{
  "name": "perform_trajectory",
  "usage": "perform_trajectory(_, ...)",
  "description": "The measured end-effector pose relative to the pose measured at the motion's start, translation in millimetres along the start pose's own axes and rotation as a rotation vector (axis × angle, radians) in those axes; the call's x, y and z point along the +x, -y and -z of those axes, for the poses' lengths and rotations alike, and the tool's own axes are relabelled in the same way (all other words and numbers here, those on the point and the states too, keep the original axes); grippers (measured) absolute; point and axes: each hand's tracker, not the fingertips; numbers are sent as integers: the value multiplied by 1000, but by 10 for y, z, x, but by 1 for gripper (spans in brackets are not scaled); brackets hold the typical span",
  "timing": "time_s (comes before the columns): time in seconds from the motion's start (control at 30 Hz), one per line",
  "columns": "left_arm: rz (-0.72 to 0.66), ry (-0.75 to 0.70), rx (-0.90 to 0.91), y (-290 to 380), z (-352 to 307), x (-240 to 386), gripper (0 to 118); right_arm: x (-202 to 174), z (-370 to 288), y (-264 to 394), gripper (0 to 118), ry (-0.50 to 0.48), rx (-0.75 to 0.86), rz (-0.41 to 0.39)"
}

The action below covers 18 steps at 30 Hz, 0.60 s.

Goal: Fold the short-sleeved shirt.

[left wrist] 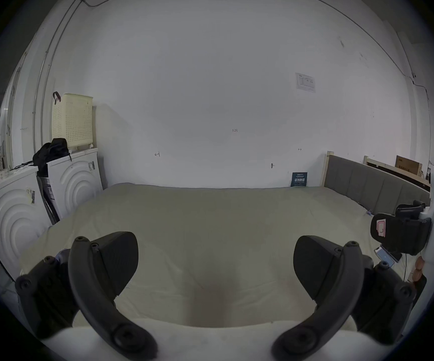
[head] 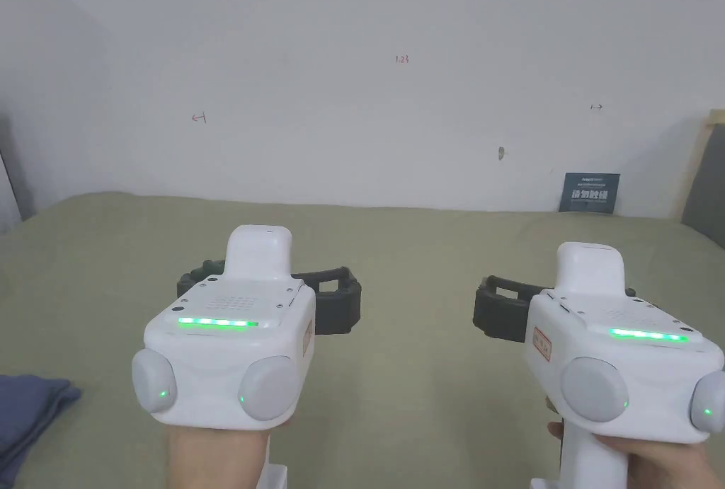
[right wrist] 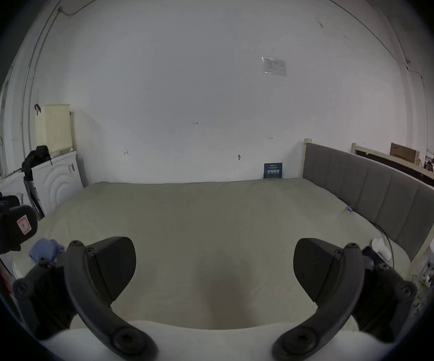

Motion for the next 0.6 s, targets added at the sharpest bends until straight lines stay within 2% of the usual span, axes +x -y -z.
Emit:
perform_trajectory(0.13, 2, -3, -2, 0, 6, -10, 118, -8, -4, -20, 118, -7, -9, 5)
perform_trajectory(0.23, -6, -8, -1, -8, 7, -24, 118, -51, -21, -10, 118, 3, 25, -52)
perform_trajectory(0.4, -11, -6, -10, -11, 9, -36, 118, -93, -63, 24, 118, -5, 64, -98)
perform_trajectory(0.57, -11, 0, -17, -1, 13, -27, 118, -159, -101, 80, 118, 63, 153, -165)
perform_trajectory(0.6, -10, 0, -17, 0, 13, -24, 118, -162, -109, 88, 118, 50, 153, -170)
